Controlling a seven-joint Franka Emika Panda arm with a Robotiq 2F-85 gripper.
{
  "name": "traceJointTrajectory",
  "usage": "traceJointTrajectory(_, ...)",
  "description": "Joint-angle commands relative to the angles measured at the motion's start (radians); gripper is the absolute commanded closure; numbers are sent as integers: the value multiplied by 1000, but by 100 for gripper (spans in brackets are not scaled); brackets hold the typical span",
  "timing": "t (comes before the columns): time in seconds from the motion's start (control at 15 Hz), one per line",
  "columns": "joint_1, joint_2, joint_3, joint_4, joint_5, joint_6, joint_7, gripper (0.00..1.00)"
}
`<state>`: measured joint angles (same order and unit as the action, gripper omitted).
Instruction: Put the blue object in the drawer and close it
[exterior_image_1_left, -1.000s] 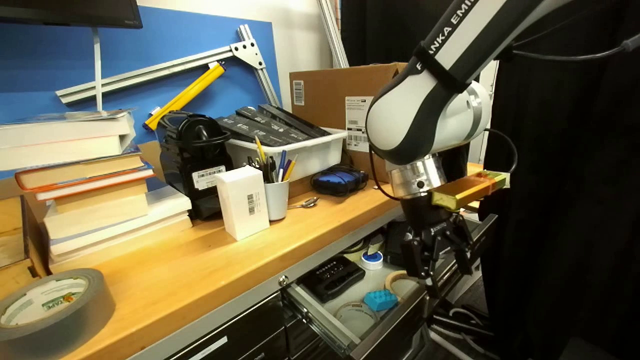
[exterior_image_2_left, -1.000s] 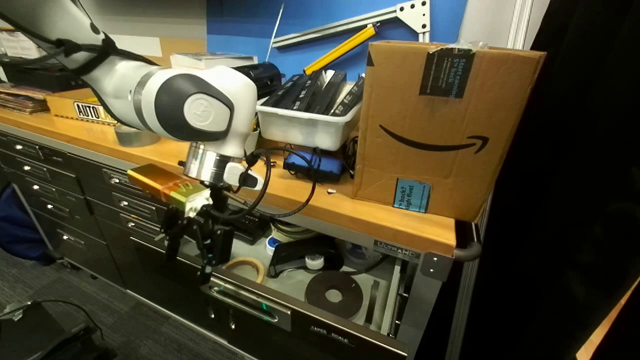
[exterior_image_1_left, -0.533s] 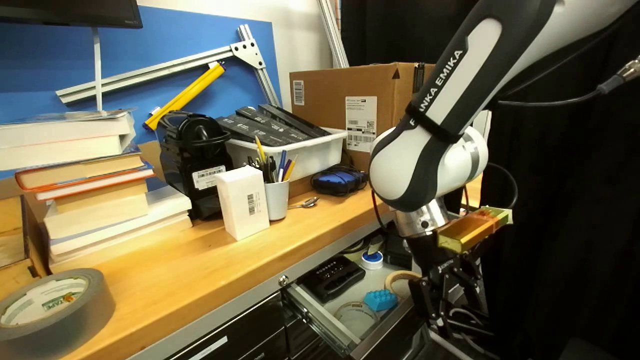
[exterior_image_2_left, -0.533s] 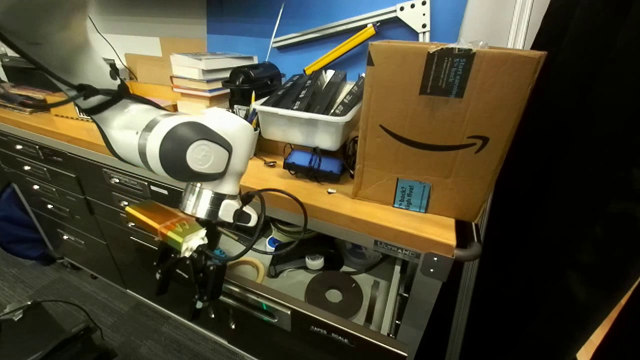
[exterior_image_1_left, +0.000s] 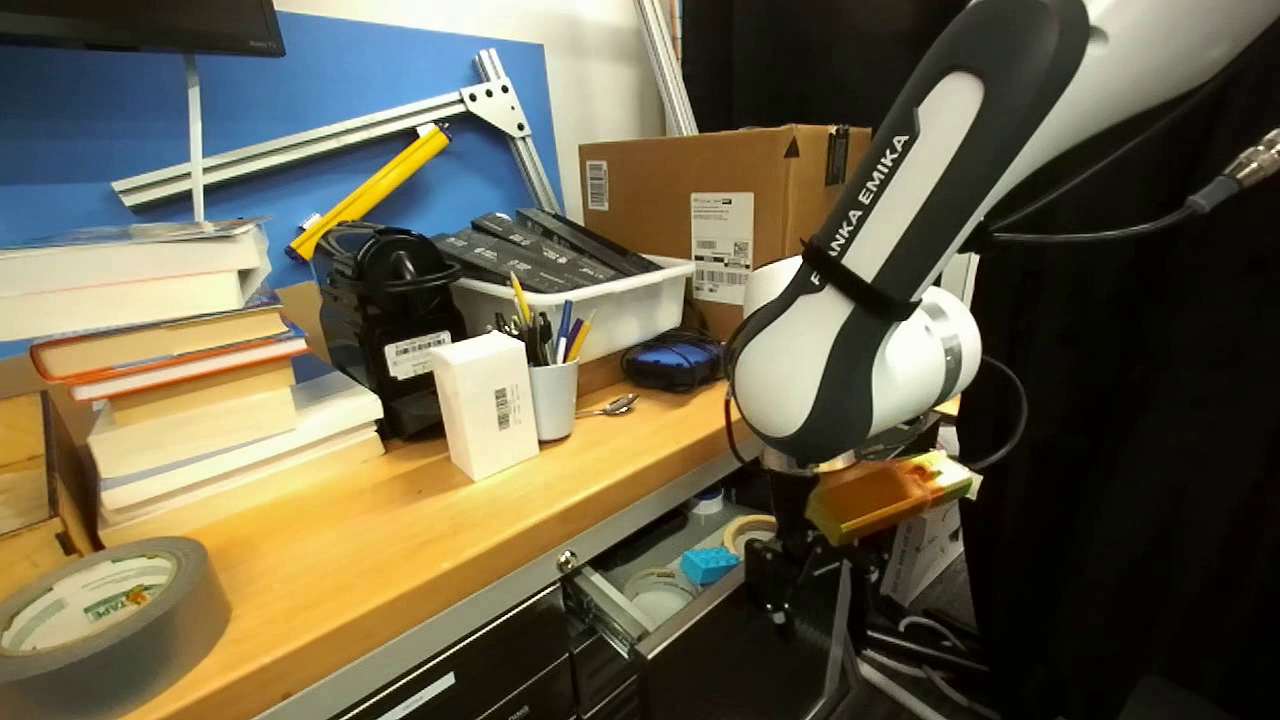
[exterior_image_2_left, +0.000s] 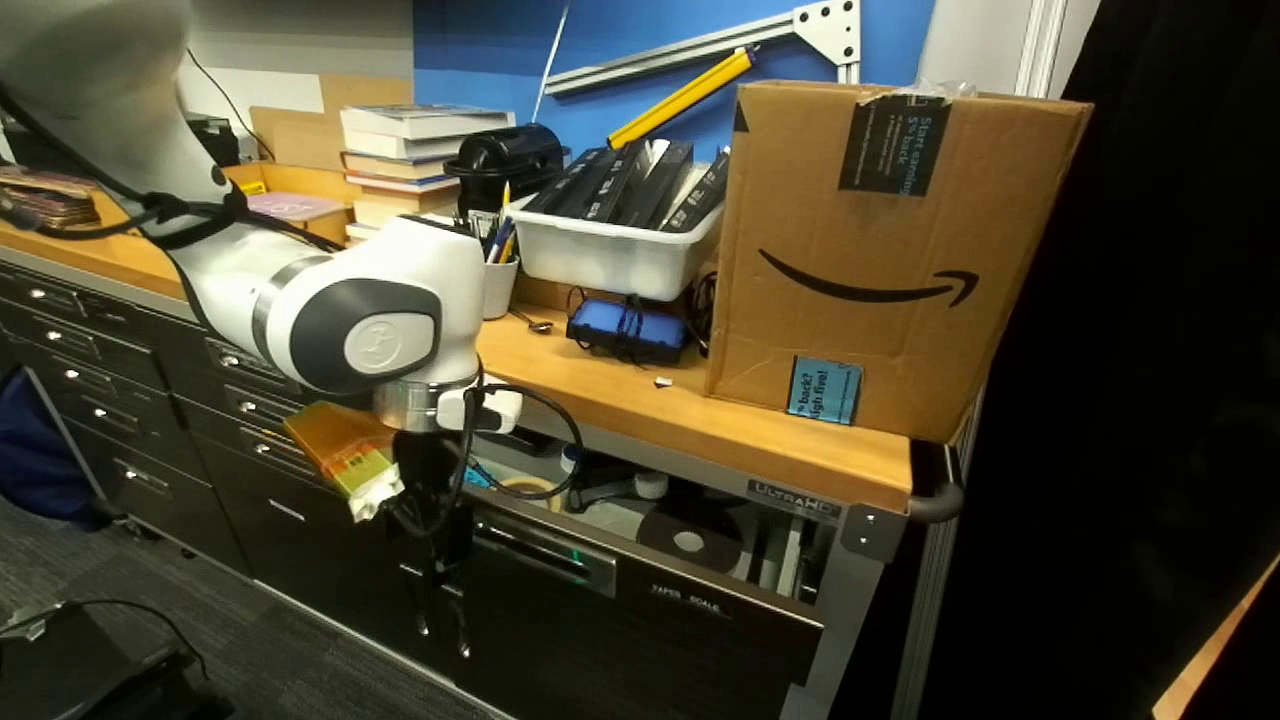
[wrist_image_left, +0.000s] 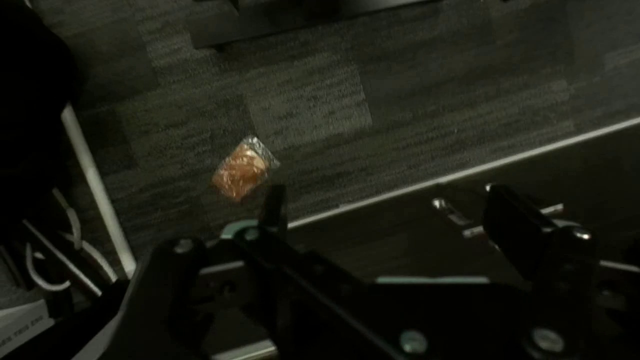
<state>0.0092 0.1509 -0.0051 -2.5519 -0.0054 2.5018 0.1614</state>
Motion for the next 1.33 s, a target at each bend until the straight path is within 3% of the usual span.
traceJointTrajectory(0.0, 50, 27, -8, 6, -61, 200, 164, 0)
traceJointTrajectory(0.2, 131, 75, -89, 32, -295, 354, 392, 0)
traceJointTrajectory(0.4, 290, 112, -281, 78, -551, 450, 639, 0)
traceJointTrajectory(0.67, 501, 144, -537, 152, -791, 467, 949, 0)
traceJointTrajectory(0.87, 617, 100, -652, 127, -920, 423, 1142, 0)
traceJointTrajectory(1.27, 499, -224, -412, -112, -644, 245, 688, 0)
